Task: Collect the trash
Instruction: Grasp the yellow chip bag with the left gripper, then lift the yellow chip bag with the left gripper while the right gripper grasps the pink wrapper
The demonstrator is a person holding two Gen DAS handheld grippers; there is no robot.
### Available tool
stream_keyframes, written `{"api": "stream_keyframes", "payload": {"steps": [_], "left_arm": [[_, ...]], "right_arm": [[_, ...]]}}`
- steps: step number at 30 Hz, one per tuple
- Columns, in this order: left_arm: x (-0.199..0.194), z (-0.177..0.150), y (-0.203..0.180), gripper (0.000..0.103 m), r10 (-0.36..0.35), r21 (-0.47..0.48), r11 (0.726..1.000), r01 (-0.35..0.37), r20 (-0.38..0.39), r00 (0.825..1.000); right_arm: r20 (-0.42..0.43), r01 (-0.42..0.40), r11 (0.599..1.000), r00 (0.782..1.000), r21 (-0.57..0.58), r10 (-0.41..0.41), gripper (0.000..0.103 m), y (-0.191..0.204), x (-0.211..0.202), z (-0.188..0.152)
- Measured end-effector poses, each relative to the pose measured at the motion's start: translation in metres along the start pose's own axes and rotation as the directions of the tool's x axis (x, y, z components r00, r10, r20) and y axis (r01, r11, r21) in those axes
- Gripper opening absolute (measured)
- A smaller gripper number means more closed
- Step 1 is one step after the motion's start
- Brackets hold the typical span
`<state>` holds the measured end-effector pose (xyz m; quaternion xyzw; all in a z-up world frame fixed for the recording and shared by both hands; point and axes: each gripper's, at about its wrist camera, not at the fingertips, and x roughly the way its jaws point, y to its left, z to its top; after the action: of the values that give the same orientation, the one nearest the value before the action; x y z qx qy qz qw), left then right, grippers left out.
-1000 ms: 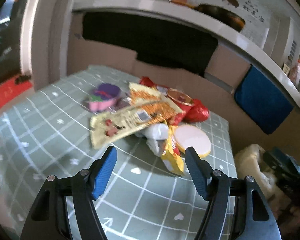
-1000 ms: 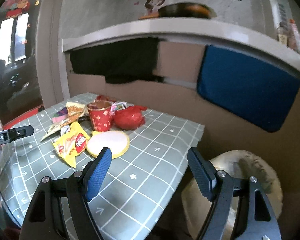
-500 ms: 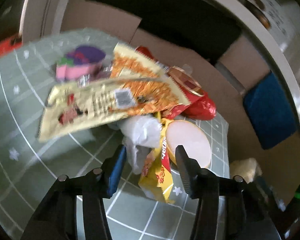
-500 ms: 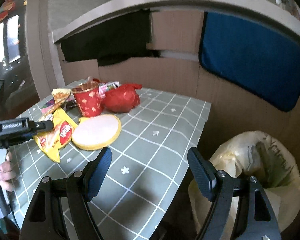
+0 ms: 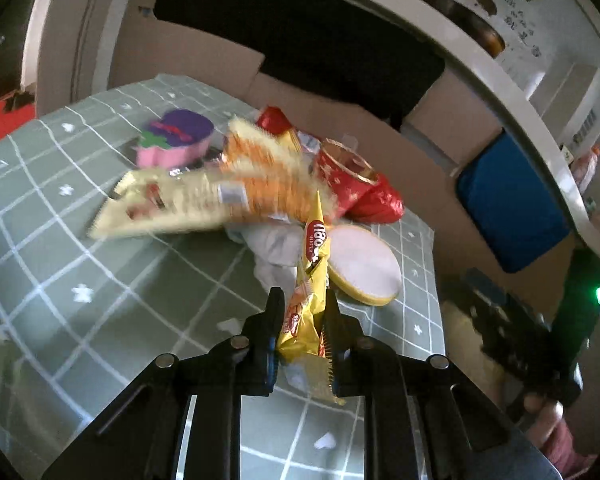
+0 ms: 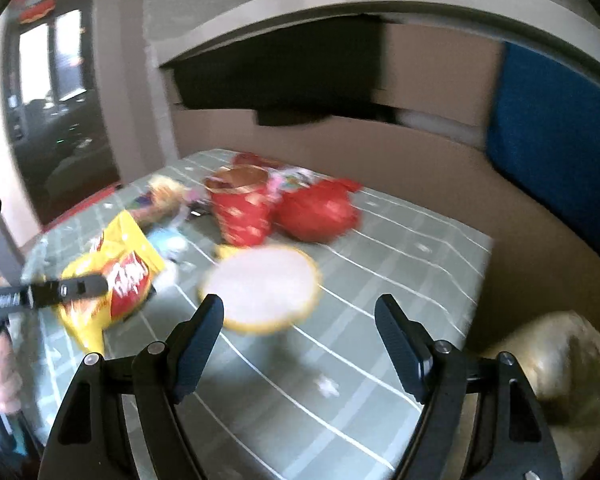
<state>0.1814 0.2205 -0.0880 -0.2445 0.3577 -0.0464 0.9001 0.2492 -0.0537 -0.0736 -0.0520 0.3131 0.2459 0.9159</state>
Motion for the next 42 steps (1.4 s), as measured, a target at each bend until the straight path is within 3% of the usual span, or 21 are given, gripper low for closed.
{"api": "stream_keyframes", "payload": {"steps": [1, 6, 10, 14, 21, 26, 27, 30, 42], "left_arm": [[-0.004, 0.0, 0.001, 0.019, 0.007, 0.003, 1.0, -0.007, 0.014, 1.0], [-0.016, 0.001, 0.011, 0.019, -0.001, -0.002, 1.0, 0.001, 0.043, 0.999], [-0.018, 0.002, 0.014, 0.019, 0.023, 0.025, 0.999, -0.025, 0.074, 0.997], [-0.019, 0.001, 0.024, 0.019, 0.005, 0.013, 1.0, -0.006, 0.076, 0.997], [-0.011, 0.0, 0.03, 0.019, -0.025, 0.0, 1.0, 0.025, 0.068, 0.997], [-0.009, 0.003, 0.03, 0.019, -0.027, -0.007, 1.0, 0.027, 0.087, 0.996], [-0.009, 0.003, 0.029, 0.019, -0.025, -0.007, 1.0, 0.026, 0.089, 0.996], [-0.008, 0.007, 0.024, 0.019, -0.019, 0.001, 1.0, 0.019, 0.1, 0.995], [-0.018, 0.032, -0.005, 0.019, 0.024, 0.05, 0.998, -0.034, 0.19, 0.981]], "right_arm": [[0.008, -0.016, 1.0, 1.0, -0.013, 0.016, 0.072, 0.005, 0.003, 0.007], [0.026, -0.06, 0.994, 0.998, -0.095, 0.063, 0.039, 0.034, 0.025, 0.045], [0.015, -0.084, 0.99, 0.996, -0.109, 0.086, 0.037, 0.051, 0.054, 0.068], [-0.01, -0.081, 0.989, 0.997, -0.127, 0.08, 0.037, 0.062, 0.08, 0.076], [-0.042, -0.069, 0.993, 0.997, -0.096, 0.066, 0.021, 0.056, 0.102, 0.091], [-0.099, -0.084, 0.991, 0.992, -0.107, 0.073, 0.019, 0.056, 0.114, 0.089], [-0.106, -0.088, 0.991, 0.991, -0.104, 0.077, 0.013, 0.056, 0.116, 0.088], [-0.091, -0.108, 0.99, 0.991, -0.09, 0.1, 0.008, 0.052, 0.112, 0.091], [0.039, -0.087, 0.99, 0.995, -0.113, 0.092, 0.006, 0.039, 0.052, 0.121]]}}
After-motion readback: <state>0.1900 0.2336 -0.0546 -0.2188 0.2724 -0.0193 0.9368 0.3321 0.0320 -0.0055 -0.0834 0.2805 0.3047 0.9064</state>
